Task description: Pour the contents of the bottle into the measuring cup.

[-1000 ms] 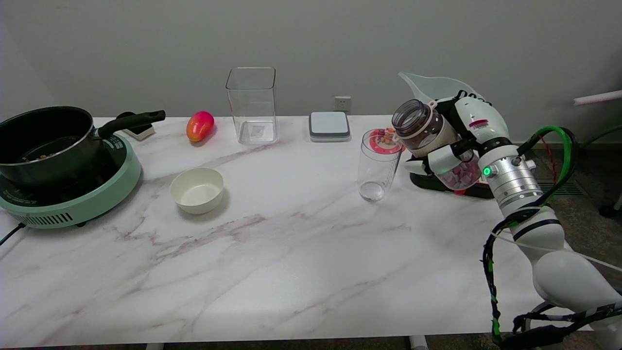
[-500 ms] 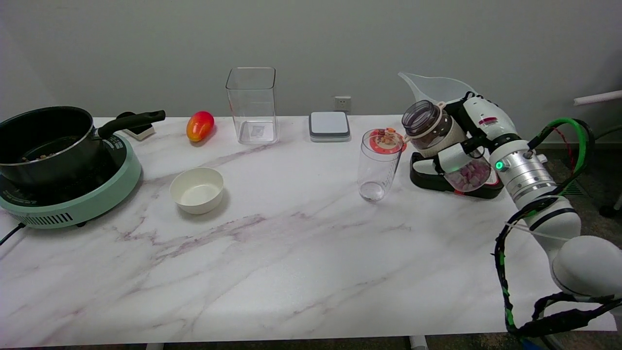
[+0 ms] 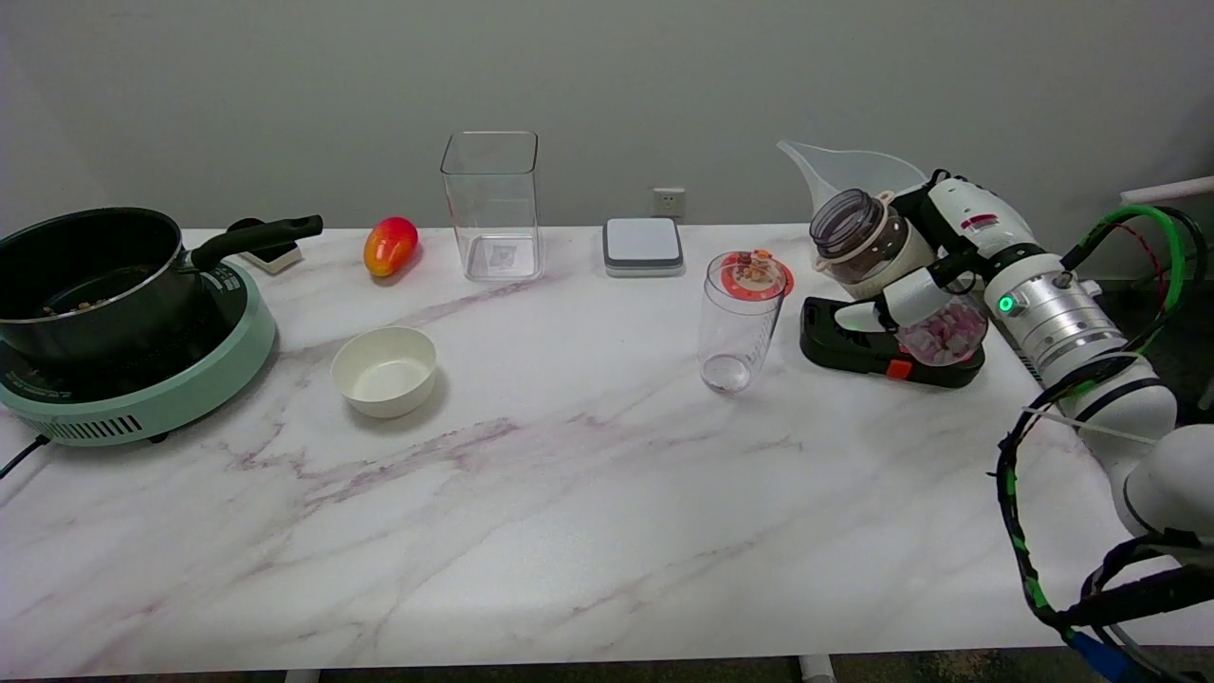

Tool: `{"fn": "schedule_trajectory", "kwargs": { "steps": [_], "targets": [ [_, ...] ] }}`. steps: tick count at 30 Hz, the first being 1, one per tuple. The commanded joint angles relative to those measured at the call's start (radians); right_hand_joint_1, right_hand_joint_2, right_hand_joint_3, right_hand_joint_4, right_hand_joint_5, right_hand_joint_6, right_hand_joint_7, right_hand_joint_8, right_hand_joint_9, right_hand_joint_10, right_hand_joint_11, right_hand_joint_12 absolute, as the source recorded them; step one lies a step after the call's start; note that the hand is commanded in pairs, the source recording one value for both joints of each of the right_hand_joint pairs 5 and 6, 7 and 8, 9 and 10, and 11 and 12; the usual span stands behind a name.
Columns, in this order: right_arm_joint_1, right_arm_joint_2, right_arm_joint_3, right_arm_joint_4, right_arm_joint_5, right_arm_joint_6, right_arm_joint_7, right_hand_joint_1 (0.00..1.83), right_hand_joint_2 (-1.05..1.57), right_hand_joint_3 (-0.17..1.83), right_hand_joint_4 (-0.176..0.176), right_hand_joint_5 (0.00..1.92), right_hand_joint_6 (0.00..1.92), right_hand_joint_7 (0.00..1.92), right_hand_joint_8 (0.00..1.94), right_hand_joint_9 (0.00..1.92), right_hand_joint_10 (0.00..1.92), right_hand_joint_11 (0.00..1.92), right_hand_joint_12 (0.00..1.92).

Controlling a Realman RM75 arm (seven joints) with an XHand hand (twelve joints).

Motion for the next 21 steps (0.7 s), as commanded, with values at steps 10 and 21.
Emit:
{"fn": "schedule_trajectory", "kwargs": {
  "steps": [10,21],
  "targets": [
    [0.057,0.187,-0.037,-0.073,0.46,-0.057,-0.464,1.61,0.22,1.23,0.0,1.37,1.37,1.51,1.51,1.24,1.24,1.04,1.04],
    [0.062,0.209,-0.029,-0.021,0.642,-0.041,-0.665,1.61,0.16,1.29,0.0,1.35,1.35,1.5,1.5,1.23,1.23,1.03,1.03]
  ]
}}
